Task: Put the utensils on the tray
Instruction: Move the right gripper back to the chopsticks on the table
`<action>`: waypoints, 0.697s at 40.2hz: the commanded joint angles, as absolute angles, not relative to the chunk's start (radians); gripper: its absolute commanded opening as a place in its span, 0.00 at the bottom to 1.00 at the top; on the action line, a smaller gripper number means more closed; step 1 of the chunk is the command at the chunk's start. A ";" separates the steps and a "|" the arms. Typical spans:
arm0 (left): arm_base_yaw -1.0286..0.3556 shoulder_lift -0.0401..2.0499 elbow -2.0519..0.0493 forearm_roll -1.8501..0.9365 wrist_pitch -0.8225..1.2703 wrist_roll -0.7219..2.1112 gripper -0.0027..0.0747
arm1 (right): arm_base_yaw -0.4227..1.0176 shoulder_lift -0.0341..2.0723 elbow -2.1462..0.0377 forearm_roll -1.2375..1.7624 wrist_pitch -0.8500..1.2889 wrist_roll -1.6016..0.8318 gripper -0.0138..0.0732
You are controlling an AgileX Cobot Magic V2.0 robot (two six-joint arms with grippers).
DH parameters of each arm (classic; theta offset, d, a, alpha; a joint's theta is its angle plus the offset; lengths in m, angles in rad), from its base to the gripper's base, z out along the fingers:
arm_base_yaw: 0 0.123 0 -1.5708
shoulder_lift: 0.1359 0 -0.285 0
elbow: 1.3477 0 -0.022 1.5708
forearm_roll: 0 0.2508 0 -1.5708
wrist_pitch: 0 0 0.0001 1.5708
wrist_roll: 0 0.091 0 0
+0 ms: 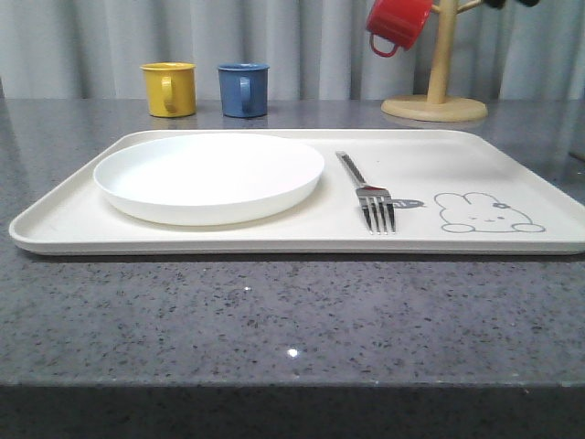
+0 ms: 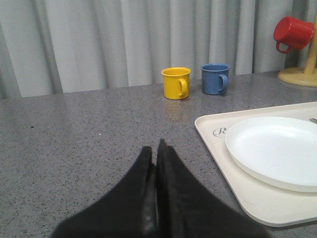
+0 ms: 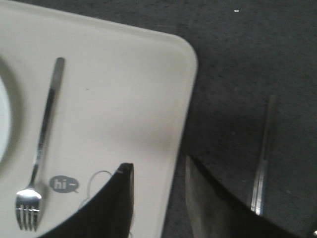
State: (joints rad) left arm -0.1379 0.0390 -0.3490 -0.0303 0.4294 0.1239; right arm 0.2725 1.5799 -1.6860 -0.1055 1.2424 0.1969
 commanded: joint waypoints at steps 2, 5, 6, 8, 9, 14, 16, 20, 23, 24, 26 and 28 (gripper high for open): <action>-0.138 0.052 -0.377 -0.042 0.344 0.116 0.01 | 0.187 1.445 -1.640 -0.108 1.315 0.161 0.50; -0.138 0.052 -0.377 -0.042 0.344 0.116 0.01 | 0.129 1.393 -1.576 -0.108 1.278 0.161 0.50; -0.138 0.052 -0.377 -0.042 0.344 0.116 0.01 | 0.112 1.380 -1.559 -0.108 1.269 0.161 0.50; -0.138 0.052 -0.377 -0.042 0.344 0.116 0.01 | 0.075 1.355 -1.521 -0.108 1.254 0.159 0.50; -0.138 0.052 -0.377 -0.042 0.344 0.116 0.01 | 0.051 1.345 -1.501 -0.108 1.245 0.159 0.50; -0.138 0.052 -0.377 -0.042 0.344 0.116 0.01 | -0.011 1.337 -1.439 -0.108 1.206 0.159 0.50; -0.138 0.052 -0.377 -0.042 0.344 0.116 0.01 | -0.022 1.341 -1.422 -0.108 1.183 0.152 0.50; -0.138 0.052 -0.377 -0.042 0.344 0.116 0.01 | -0.025 1.361 -1.411 -0.108 1.155 0.141 0.50; -0.138 0.052 -0.377 -0.042 0.344 0.116 0.01 | -0.025 1.398 -1.411 -0.108 1.153 0.138 0.50; -0.138 0.052 -0.377 -0.042 0.344 0.116 0.01 | -0.025 1.411 -1.411 -0.108 1.155 0.138 0.50; -0.138 0.052 -0.377 -0.042 0.344 0.116 0.01 | -0.025 1.442 -1.411 -0.108 1.156 0.138 0.52; -0.138 0.052 -0.377 -0.042 0.344 0.116 0.01 | -0.025 1.482 -1.411 -0.108 1.152 0.138 0.55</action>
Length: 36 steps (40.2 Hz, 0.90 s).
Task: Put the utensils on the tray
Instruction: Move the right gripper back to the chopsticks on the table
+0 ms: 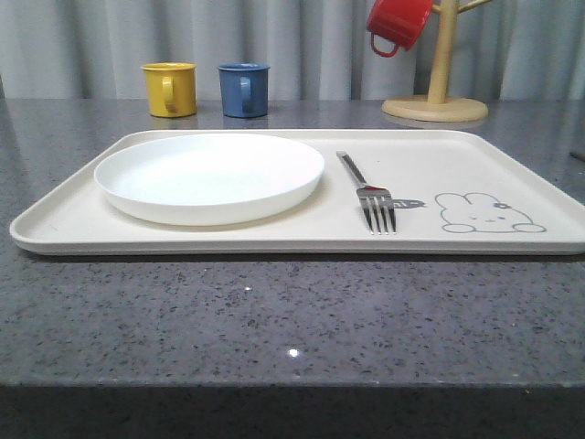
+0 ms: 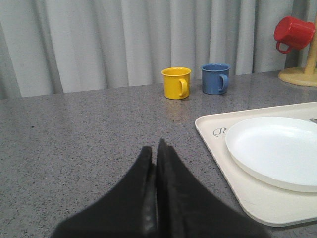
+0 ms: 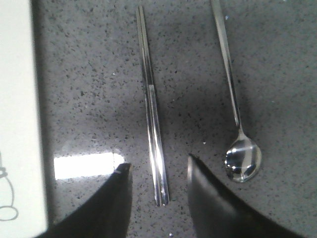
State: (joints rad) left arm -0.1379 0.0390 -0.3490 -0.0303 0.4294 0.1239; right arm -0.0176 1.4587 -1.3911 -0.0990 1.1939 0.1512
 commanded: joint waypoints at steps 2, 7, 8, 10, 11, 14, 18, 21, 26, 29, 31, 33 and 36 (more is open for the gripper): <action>-0.138 0.052 -0.377 -0.042 0.344 0.116 0.01 | -0.025 1.511 -1.411 -0.108 1.151 0.138 0.58; -0.138 0.052 -0.377 -0.042 0.344 0.116 0.01 | -0.025 1.590 -1.411 -0.108 1.155 0.136 0.58; -0.138 0.052 -0.377 -0.042 0.344 0.116 0.01 | -0.025 1.601 -1.411 -0.108 1.155 0.135 0.58; -0.138 0.052 -0.377 -0.042 0.344 0.116 0.01 | -0.025 1.628 -1.411 -0.108 1.155 0.129 0.58; -0.138 0.052 -0.377 -0.042 0.344 0.116 0.01 | -0.025 1.638 -1.411 -0.108 1.155 0.127 0.58; -0.138 0.052 -0.377 -0.042 0.344 0.116 0.01 | -0.025 1.667 -1.411 -0.108 1.155 0.118 0.58; -0.138 0.052 -0.377 -0.042 0.344 0.116 0.01 | -0.025 1.691 -1.409 -0.108 1.150 0.116 0.58; -0.138 0.052 -0.377 -0.042 0.344 0.116 0.01 | -0.025 1.707 -1.409 -0.108 1.147 0.115 0.58; -0.138 0.052 -0.377 -0.042 0.344 0.116 0.01 | -0.025 1.731 -1.409 -0.108 1.138 0.115 0.53; -0.138 0.052 -0.377 -0.042 0.344 0.116 0.01 | -0.025 1.742 -1.409 -0.106 1.136 0.115 0.51; -0.138 0.052 -0.377 -0.042 0.344 0.116 0.01 | -0.025 1.742 -1.409 -0.102 1.136 0.115 0.48; -0.138 0.052 -0.377 -0.042 0.344 0.116 0.01 | -0.025 1.742 -1.409 -0.099 1.139 0.114 0.44; -0.138 0.052 -0.377 -0.042 0.344 0.116 0.01 | -0.025 1.742 -1.409 -0.099 1.144 0.114 0.35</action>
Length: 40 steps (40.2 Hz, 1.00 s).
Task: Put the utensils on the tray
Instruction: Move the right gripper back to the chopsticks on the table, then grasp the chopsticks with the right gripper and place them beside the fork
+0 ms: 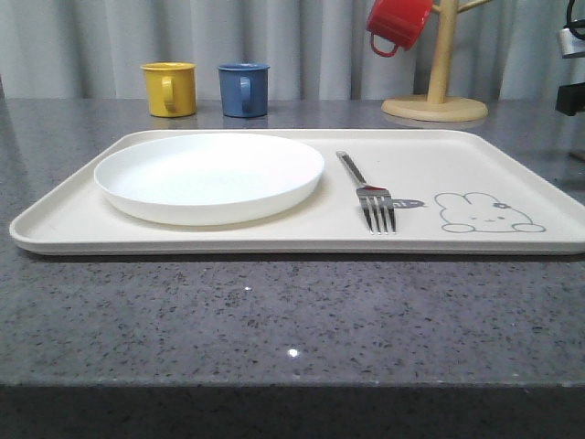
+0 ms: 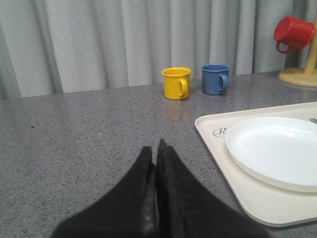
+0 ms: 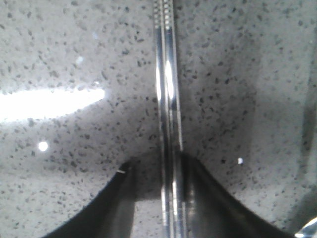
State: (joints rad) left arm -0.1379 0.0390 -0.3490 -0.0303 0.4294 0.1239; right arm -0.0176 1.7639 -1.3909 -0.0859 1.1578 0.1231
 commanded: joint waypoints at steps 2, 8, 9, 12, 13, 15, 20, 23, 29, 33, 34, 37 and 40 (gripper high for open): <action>-0.138 0.052 -0.377 -0.042 0.344 0.116 0.01 | -0.025 1.742 -1.409 -0.099 1.147 0.114 0.28; -0.138 0.052 -0.377 -0.042 0.344 0.116 0.01 | -0.025 1.738 -1.409 -0.100 1.147 0.115 0.20; -0.138 0.052 -0.377 -0.042 0.344 0.116 0.01 | -0.025 1.734 -1.409 -0.100 1.147 0.116 0.20; -0.138 0.052 -0.377 -0.042 0.344 0.116 0.01 | -0.025 1.711 -1.410 -0.100 1.153 0.123 0.20; -0.138 0.052 -0.377 -0.042 0.344 0.116 0.01 | -0.025 1.707 -1.410 -0.100 1.153 0.127 0.20; -0.138 0.052 -0.377 -0.042 0.344 0.116 0.01 | -0.025 1.680 -1.411 -0.100 1.153 0.137 0.20; -0.138 0.052 -0.377 -0.042 0.344 0.116 0.01 | -0.019 1.625 -1.445 -0.098 1.188 0.170 0.20; -0.138 0.052 -0.377 -0.042 0.344 0.116 0.01 | 0.001 1.604 -1.490 -0.097 1.240 0.182 0.20; -0.138 0.052 -0.377 -0.042 0.344 0.116 0.01 | 0.078 1.592 -1.582 -0.084 1.330 0.192 0.20; -0.138 0.052 -0.377 -0.042 0.344 0.116 0.01 | 0.154 1.592 -1.608 -0.058 1.331 0.232 0.20; -0.138 0.052 -0.377 -0.042 0.344 0.116 0.01 | 0.170 1.593 -1.608 -0.049 1.326 0.239 0.20; -0.138 0.052 -0.377 -0.042 0.344 0.116 0.01 | 0.220 1.606 -1.608 -0.031 1.316 0.267 0.20; -0.138 0.052 -0.377 -0.042 0.344 0.116 0.01 | 0.258 1.626 -1.608 -0.009 1.309 0.291 0.20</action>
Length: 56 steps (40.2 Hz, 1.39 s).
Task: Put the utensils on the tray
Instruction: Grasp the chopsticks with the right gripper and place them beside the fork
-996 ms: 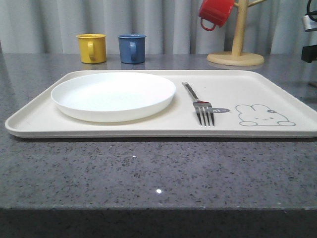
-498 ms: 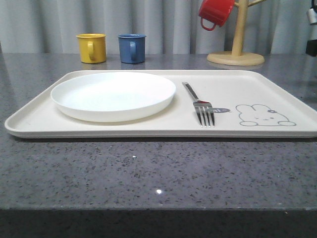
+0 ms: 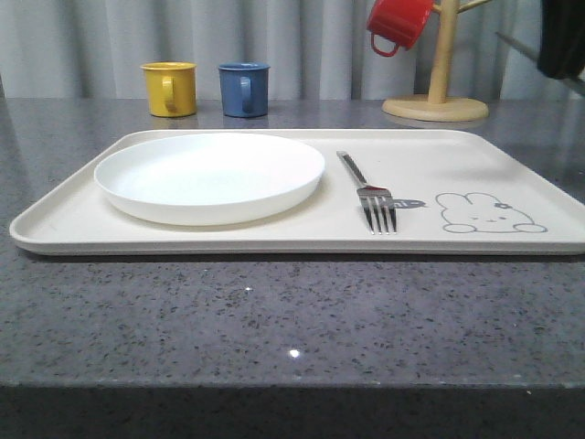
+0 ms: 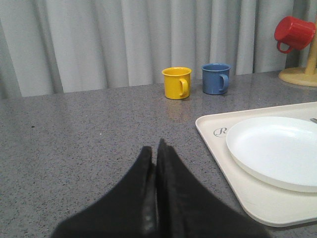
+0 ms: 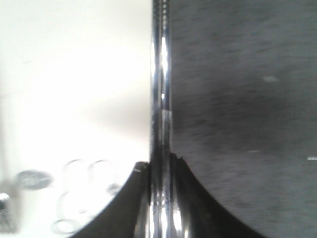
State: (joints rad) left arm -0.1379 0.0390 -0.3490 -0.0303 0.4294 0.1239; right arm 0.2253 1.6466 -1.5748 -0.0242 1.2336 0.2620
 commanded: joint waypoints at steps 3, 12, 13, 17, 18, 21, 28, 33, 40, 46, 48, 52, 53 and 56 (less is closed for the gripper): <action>-0.138 0.052 -0.377 -0.042 0.344 0.116 0.01 | 0.296 1.649 -1.608 0.011 1.295 0.318 0.20; -0.138 0.052 -0.377 -0.042 0.344 0.116 0.01 | 0.368 1.711 -1.608 0.026 1.243 0.400 0.20; -0.138 0.052 -0.377 -0.042 0.344 0.116 0.01 | 0.368 1.718 -1.608 0.029 1.239 0.408 0.20; -0.138 0.052 -0.377 -0.042 0.344 0.116 0.01 | 0.368 1.750 -1.608 0.030 1.224 0.428 0.20; -0.138 0.052 -0.377 -0.042 0.344 0.116 0.01 | 0.368 1.754 -1.608 0.030 1.222 0.430 0.20; -0.138 0.052 -0.377 -0.042 0.344 0.116 0.01 | 0.368 1.770 -1.608 0.030 1.210 0.439 0.20; -0.138 0.052 -0.377 -0.042 0.344 0.116 0.01 | 0.368 1.799 -1.608 0.034 1.185 0.443 0.20; -0.138 0.052 -0.377 -0.042 0.344 0.116 0.01 | 0.368 1.818 -1.608 0.034 1.181 0.443 0.20; -0.138 0.052 -0.377 -0.042 0.344 0.116 0.01 | 0.368 1.820 -1.608 0.035 1.181 0.443 0.30; -0.138 0.052 -0.377 -0.042 0.344 0.116 0.01 | 0.368 1.820 -1.608 0.035 1.183 0.443 0.45; -0.138 0.052 -0.377 -0.042 0.344 0.116 0.01 | 0.368 1.819 -1.608 0.035 1.187 0.443 0.48; -0.138 0.052 -0.377 -0.042 0.344 0.116 0.01 | 0.368 1.812 -1.608 0.034 1.203 0.442 0.49; -0.138 0.052 -0.377 -0.042 0.344 0.116 0.01 | 0.368 1.809 -1.609 0.032 1.207 0.442 0.49; -0.138 0.052 -0.377 -0.042 0.344 0.116 0.01 | 0.368 1.795 -1.611 0.012 1.216 0.441 0.49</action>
